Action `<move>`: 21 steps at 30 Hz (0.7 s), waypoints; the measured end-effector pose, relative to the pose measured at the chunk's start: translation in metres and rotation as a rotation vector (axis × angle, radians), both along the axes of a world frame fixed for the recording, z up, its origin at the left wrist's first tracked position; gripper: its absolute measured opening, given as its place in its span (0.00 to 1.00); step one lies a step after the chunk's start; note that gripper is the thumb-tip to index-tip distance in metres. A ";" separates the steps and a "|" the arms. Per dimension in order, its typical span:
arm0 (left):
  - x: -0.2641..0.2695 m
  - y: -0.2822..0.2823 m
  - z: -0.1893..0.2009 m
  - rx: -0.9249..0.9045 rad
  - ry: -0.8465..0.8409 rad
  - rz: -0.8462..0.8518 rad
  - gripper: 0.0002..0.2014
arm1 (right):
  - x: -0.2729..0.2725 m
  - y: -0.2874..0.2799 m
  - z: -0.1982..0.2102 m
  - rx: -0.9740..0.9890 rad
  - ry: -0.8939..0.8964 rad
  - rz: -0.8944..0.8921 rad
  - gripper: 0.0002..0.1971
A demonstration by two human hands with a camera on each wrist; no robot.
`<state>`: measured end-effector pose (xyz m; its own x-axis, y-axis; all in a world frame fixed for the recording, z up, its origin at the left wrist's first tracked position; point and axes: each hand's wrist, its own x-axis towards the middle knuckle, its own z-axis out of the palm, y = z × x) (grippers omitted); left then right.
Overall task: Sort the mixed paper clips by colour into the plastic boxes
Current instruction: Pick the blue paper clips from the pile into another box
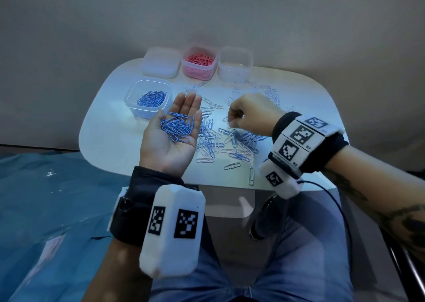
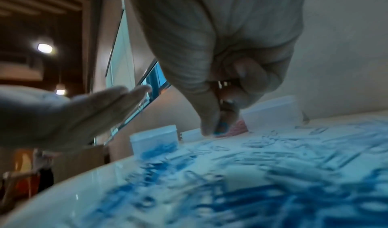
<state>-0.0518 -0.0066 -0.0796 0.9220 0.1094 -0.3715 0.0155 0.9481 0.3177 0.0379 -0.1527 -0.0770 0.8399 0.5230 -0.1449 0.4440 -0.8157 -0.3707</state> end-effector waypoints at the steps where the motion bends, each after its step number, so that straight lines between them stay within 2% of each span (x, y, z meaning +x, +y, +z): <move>1: -0.001 0.001 0.000 0.000 0.000 0.002 0.24 | -0.004 0.003 -0.002 -0.014 0.019 0.001 0.05; 8: -0.002 -0.001 0.000 -0.002 0.000 -0.011 0.23 | -0.011 0.025 -0.011 -0.243 -0.059 0.003 0.08; 12: -0.001 0.001 0.001 -0.010 -0.003 -0.005 0.24 | -0.007 0.028 -0.010 -0.318 0.012 0.067 0.09; 14: -0.002 0.002 0.002 -0.003 -0.001 -0.001 0.24 | -0.003 0.024 -0.002 -0.244 0.034 0.044 0.08; 18: -0.004 0.004 0.001 0.001 0.000 0.008 0.22 | 0.007 -0.005 0.022 0.117 0.072 -0.145 0.02; 21: -0.002 0.002 0.000 -0.015 0.002 0.000 0.24 | 0.004 -0.016 0.016 0.147 0.089 -0.191 0.08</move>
